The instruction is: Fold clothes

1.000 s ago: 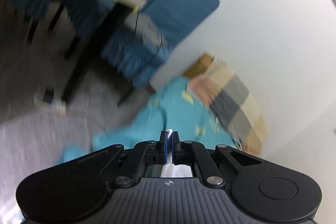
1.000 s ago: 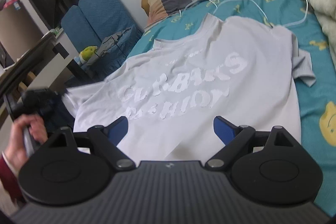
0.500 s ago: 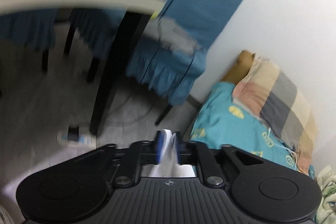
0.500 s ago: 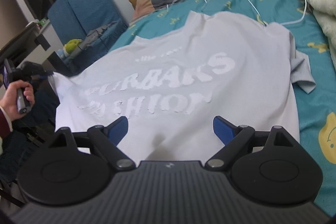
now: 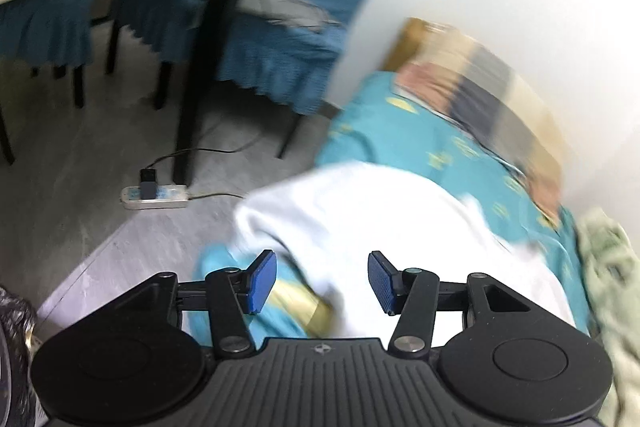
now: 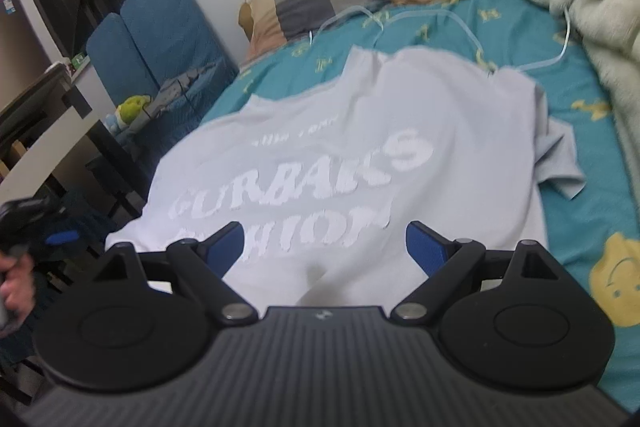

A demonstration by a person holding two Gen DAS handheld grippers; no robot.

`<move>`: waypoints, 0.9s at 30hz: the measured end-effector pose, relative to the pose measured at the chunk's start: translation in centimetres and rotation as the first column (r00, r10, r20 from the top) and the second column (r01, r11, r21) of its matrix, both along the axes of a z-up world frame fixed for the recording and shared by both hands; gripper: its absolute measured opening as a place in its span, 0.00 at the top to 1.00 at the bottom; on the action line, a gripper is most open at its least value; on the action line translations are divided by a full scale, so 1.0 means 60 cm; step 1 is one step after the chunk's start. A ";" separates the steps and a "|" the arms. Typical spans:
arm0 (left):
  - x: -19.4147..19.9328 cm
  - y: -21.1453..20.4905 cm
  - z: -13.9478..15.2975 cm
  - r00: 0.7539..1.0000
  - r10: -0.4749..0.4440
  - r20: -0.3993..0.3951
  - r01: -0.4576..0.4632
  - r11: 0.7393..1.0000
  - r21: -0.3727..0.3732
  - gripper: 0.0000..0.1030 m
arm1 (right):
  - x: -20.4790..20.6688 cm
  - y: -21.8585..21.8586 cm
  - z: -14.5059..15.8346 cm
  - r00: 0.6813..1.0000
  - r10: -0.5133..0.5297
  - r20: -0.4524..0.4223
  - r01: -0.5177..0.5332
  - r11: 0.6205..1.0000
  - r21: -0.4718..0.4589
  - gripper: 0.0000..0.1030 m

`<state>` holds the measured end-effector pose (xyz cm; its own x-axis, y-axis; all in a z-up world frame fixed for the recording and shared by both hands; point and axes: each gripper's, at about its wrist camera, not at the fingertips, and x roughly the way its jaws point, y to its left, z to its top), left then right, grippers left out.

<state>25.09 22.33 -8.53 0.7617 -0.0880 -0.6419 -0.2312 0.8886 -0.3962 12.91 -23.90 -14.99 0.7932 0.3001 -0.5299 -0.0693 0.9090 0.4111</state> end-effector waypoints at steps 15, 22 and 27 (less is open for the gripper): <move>-0.236 -0.335 0.064 0.954 -0.293 0.058 0.291 0.956 0.043 0.40 | -0.048 -0.144 0.044 0.967 -0.251 -0.050 0.255 0.961 0.110 0.29; -0.243 -0.357 0.010 0.941 -0.337 0.014 0.335 0.939 0.079 0.40 | 0.019 -0.190 0.001 0.928 -0.347 -0.139 0.358 0.931 0.067 0.57; -0.195 -0.348 -0.035 0.935 -0.354 -0.032 0.356 0.932 0.067 0.41 | 0.064 -0.205 -0.041 0.891 -0.409 -0.196 0.428 0.901 0.065 0.71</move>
<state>13.41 1.45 -10.61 0.6765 -0.3040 -0.6708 0.0974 0.9397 -0.3277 16.76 -36.21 -17.42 0.7559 0.0207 -0.6544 0.3892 0.7895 0.4745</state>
